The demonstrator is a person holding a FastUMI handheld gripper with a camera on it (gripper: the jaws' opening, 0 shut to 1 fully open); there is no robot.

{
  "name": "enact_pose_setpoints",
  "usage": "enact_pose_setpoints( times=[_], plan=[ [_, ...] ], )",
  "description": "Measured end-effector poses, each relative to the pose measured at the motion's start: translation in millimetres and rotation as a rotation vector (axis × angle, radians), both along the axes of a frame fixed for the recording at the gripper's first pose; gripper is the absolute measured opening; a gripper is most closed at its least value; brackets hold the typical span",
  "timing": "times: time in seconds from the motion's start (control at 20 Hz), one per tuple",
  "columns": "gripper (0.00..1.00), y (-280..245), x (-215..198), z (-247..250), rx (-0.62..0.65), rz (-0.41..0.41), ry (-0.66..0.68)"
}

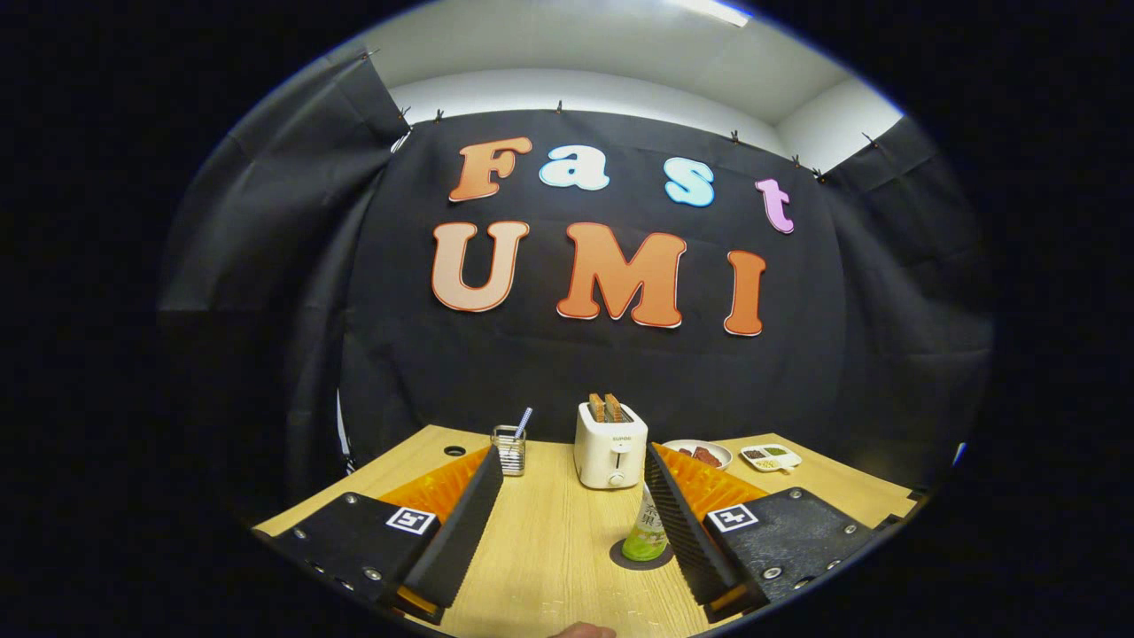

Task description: Take the bottle from table, then pour the juice into the cup, finally place the bottle on the coaster

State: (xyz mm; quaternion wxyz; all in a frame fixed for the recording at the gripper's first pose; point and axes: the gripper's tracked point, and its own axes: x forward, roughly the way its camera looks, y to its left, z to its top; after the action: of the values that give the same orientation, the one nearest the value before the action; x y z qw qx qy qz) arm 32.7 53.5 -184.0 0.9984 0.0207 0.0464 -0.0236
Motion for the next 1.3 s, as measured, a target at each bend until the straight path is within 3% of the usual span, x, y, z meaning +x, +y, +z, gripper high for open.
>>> enact_pose_setpoints(
  times=[0.3, 0.55, 0.7, 0.9, 1.3],
  plan=[
    [0.97, 19.3, -31.5, 71.3, 0.007, 0.013, -0.119],
    [0.97, 30.1, -49.1, 117.7, 0.097, 0.07, -0.188],
    [0.97, 31.2, -57.8, 119.0, 0.132, 0.105, -0.185],
    [0.97, 18.4, -63.7, 119.9, 0.115, 0.078, -0.187],
    [0.97, 32.4, -64.2, 122.0, 0.109, 0.117, -0.199]
  ],
)
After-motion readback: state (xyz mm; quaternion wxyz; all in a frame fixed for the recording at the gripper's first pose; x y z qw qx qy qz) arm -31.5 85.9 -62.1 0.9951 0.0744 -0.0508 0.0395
